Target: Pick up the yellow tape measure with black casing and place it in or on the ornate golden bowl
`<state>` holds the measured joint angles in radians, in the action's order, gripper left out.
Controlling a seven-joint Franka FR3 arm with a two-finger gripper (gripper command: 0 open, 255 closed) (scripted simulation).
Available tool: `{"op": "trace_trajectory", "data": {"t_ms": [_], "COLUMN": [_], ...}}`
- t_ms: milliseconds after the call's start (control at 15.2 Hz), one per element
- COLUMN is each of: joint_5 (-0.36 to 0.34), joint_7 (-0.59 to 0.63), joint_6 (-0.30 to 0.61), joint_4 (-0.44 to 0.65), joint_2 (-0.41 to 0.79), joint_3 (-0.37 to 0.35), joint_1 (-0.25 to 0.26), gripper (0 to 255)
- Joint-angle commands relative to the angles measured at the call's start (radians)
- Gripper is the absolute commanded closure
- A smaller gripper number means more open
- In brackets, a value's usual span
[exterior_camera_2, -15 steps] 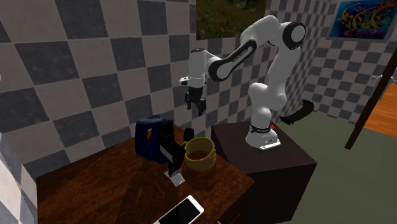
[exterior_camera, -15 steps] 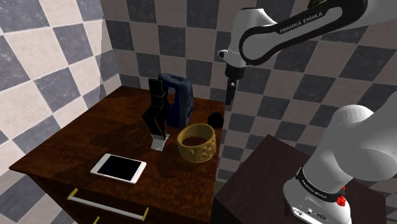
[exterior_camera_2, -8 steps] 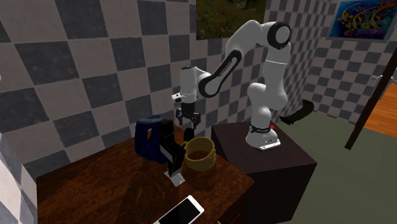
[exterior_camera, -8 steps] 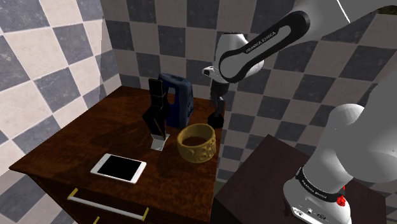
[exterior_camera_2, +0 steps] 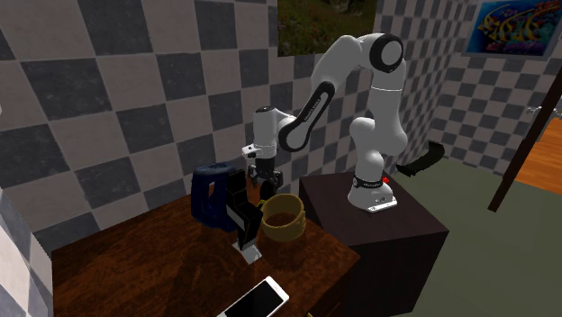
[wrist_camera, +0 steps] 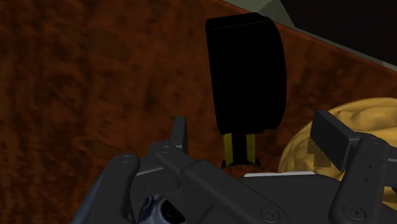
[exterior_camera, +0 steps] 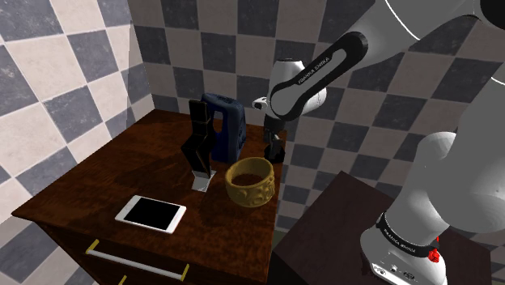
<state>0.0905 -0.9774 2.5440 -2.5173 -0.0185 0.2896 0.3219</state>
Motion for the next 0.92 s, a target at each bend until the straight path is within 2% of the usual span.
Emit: {"op": "trace_trajectory", "data": {"t_ms": [0,462,528,858], "joint_5": [0.012,0.012,0.012,0.013], "joint_7": [-0.011,-0.011,-0.011,-0.011], "joint_6": [0.017,0.017,0.017,0.017], "joint_4": [0.002,0.002,0.002,0.002], "joint_2": [0.020,0.019,0.019,0.020], "joint_3": [0.000,0.000,0.000,0.000], "joint_1": [0.000,0.000,0.000,0.001], "gripper": [0,0,255,255]}}
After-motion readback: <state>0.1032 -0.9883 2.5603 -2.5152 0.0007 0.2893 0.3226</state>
